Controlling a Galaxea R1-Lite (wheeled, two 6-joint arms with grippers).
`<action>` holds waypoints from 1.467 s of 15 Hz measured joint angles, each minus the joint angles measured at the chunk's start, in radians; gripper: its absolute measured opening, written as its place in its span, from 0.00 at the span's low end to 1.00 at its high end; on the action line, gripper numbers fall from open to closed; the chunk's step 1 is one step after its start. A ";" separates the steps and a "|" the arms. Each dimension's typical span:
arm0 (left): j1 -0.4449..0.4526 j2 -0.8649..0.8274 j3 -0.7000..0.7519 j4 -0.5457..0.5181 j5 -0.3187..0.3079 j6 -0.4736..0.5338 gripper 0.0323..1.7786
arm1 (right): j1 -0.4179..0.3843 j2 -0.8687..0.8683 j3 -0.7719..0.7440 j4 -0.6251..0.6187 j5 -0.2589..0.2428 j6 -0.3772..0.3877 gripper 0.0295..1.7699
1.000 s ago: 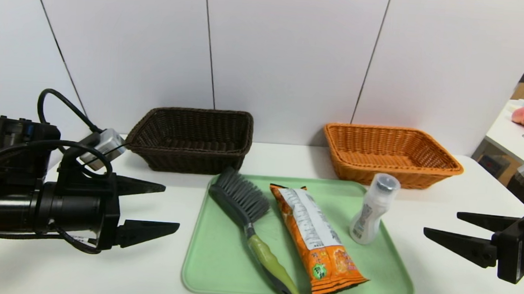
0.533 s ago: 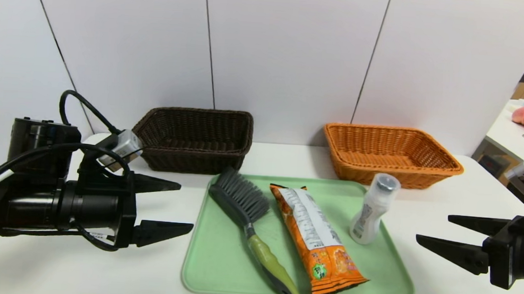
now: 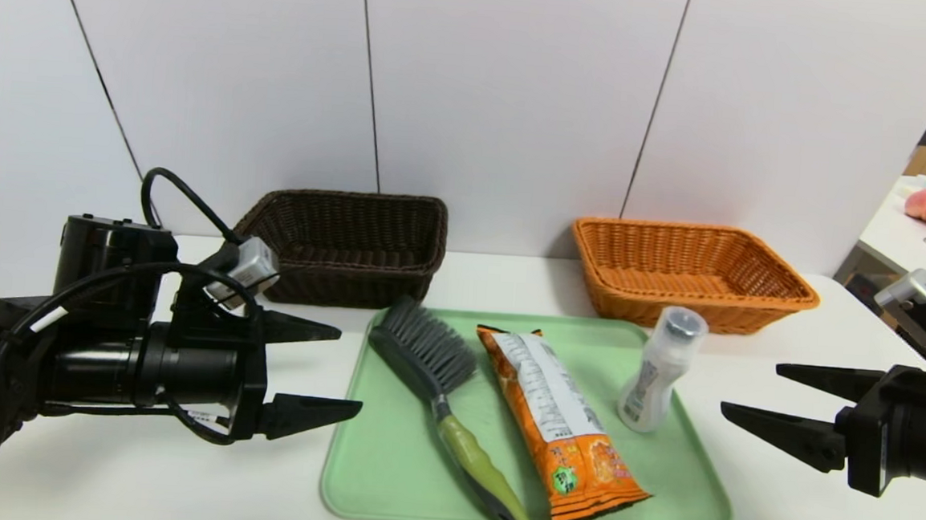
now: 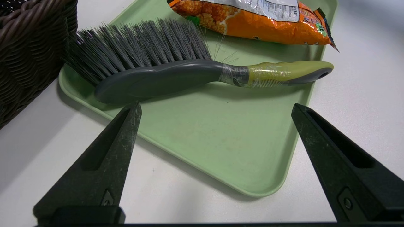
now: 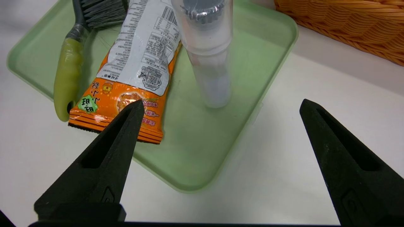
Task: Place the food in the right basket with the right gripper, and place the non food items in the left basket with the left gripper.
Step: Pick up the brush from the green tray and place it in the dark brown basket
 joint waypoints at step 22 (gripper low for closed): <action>-0.193 0.093 -0.603 0.591 -0.006 0.218 0.95 | -0.011 0.002 0.005 0.003 -0.001 0.036 0.96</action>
